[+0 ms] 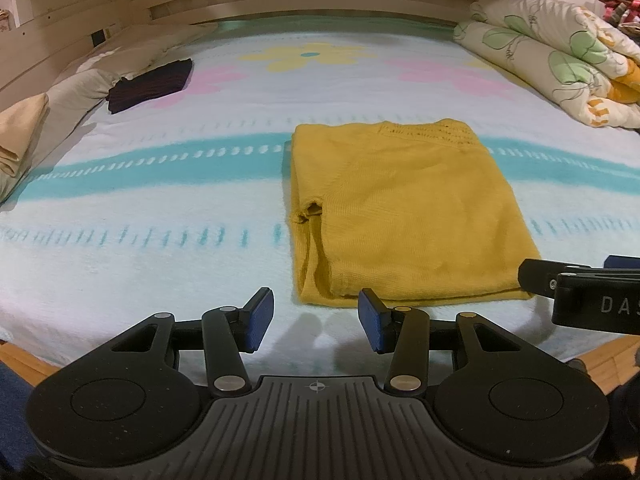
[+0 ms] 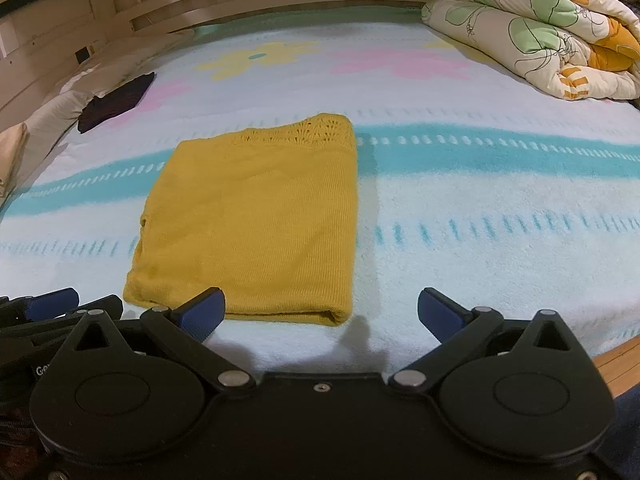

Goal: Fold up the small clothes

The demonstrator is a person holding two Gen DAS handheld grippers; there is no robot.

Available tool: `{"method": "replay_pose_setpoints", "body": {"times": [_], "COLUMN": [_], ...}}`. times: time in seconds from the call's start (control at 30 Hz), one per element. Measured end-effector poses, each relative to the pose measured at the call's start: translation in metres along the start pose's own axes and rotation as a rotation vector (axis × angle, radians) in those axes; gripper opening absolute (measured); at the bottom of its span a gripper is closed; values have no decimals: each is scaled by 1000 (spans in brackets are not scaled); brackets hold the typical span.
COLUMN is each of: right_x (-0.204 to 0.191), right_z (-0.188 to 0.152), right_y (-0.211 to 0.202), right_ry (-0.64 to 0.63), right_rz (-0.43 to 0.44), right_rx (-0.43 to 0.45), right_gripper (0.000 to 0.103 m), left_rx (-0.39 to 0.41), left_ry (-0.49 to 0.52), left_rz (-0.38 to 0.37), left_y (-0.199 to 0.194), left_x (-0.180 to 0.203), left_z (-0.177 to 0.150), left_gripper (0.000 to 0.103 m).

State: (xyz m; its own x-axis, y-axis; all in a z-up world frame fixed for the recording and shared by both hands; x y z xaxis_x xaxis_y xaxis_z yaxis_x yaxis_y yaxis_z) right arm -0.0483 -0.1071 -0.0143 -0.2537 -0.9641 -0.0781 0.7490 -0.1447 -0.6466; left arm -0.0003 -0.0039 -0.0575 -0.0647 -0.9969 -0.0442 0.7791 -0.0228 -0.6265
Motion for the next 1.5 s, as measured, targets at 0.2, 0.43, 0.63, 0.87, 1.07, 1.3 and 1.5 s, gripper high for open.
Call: {"method": "replay_pose_setpoints", "body": {"times": [0.2, 0.43, 0.63, 0.87, 1.07, 1.3, 1.5], "right_x": [-1, -2, -2, -2, -3, -3, -3], "right_z": [-1, -1, -1, -1, -1, -1, -1], "right_y": [2, 2, 2, 3, 2, 2, 2], "right_ry": [-1, -1, -1, -2, -3, -3, -2], "right_rz": [-2, -4, -4, -2, -2, -3, 0], "right_rx": [-6, -7, -10, -11, -10, -10, -10], "right_gripper": [102, 102, 102, 102, 102, 102, 102], "left_rx": [-2, -4, -4, -5, -5, -5, -4], "left_ry": [3, 4, 4, 4, 4, 5, 4], "left_rz": [-1, -3, -2, -5, -5, -4, -5], "left_y": [0, 1, 0, 0, 0, 0, 0], "left_x": [-1, -3, -2, -3, -2, -2, -2], "left_z": [0, 0, 0, 0, 1, 1, 1], "left_gripper": [45, 45, 45, 45, 45, 45, 45]}}
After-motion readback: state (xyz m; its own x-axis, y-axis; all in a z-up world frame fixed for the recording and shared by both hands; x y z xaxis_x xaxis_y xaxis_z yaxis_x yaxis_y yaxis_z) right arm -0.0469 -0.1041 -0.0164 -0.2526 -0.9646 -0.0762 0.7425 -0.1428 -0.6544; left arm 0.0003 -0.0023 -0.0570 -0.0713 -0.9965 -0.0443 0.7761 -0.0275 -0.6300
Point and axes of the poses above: each gripper's, at about its wrist camera, not at the fingertips, and y roughly the way its jaws point, x to its right, z to its top, the point moved 1 cm from there along y, roughly the way its jaws point, and after that the axes turned 10 degrees about x, right-handed, at the moved point
